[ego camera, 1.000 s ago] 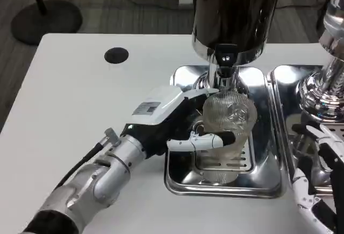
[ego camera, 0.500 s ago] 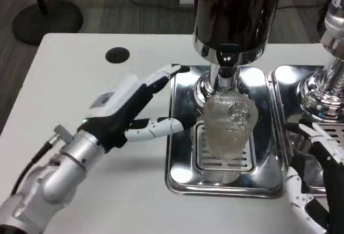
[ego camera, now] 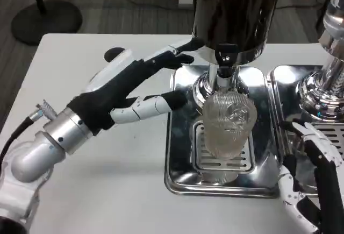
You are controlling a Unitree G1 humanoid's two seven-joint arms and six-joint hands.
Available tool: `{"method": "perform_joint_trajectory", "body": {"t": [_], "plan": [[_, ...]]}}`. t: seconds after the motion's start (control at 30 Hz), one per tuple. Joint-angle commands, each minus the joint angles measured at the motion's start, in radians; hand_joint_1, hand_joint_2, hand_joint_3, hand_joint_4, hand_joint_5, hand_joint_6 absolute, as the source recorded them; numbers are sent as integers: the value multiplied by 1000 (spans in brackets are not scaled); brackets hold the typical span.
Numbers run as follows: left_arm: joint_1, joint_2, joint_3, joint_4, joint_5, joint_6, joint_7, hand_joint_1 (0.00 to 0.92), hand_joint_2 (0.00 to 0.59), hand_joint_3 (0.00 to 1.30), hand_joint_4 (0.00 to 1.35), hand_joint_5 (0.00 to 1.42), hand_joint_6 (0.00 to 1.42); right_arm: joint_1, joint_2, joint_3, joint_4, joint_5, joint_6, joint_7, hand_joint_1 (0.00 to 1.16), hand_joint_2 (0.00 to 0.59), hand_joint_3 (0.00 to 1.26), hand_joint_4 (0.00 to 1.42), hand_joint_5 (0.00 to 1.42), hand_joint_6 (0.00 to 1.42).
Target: Grasp the cup under the faucet to collect the drink, then remove the cup.
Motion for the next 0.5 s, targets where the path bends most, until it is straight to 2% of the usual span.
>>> {"method": "perform_joint_trajectory", "body": {"t": [0.03, 0.5], "plan": [[-31, -10, 26, -14, -49, 7, -66, 57, 81, 149, 116, 190, 216, -9, 7, 10, 4, -5, 12, 2, 475, 586, 267, 176, 164, 323], [-107, -55, 47, -39, -71, 93, -179, 57, 81, 163, 140, 219, 232, -25, 3, 13, 3, 0, 19, 15, 474, 586, 260, 187, 180, 317]]}}
